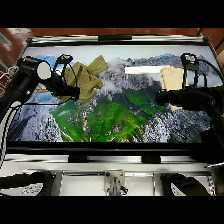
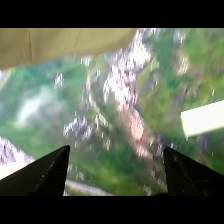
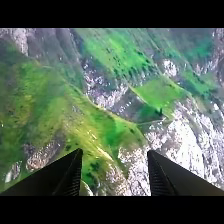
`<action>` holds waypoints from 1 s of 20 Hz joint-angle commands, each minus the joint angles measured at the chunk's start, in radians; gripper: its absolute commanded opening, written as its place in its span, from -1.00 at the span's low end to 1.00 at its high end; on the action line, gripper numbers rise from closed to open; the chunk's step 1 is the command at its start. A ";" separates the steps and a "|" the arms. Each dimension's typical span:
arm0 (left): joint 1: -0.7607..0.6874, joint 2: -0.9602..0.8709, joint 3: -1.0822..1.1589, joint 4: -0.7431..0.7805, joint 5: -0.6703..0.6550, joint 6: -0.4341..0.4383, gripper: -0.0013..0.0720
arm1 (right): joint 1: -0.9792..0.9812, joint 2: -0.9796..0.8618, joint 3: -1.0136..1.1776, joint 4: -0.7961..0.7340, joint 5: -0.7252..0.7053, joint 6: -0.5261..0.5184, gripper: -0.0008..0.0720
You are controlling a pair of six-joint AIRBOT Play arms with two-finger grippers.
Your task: Fold the shirts.
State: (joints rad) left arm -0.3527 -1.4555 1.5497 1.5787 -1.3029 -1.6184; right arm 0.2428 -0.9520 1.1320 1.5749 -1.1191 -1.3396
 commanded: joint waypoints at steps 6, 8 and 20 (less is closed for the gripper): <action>0.188 -0.356 0.280 0.055 0.222 -0.066 0.86 | 0.000 -0.039 0.000 0.083 0.042 0.000 0.45; 0.205 -0.429 0.309 0.038 0.222 -0.066 0.86 | -0.001 -0.063 0.000 0.120 0.041 -0.001 0.45; 0.187 -0.533 0.549 0.018 -0.002 0.077 -0.88 | 0.003 -0.109 0.010 0.117 0.036 -0.010 0.45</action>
State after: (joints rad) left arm -0.1581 -1.9919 1.9694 1.5993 -1.1694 -1.6325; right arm 0.2459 -1.0599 1.1343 1.7153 -1.0817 -1.3464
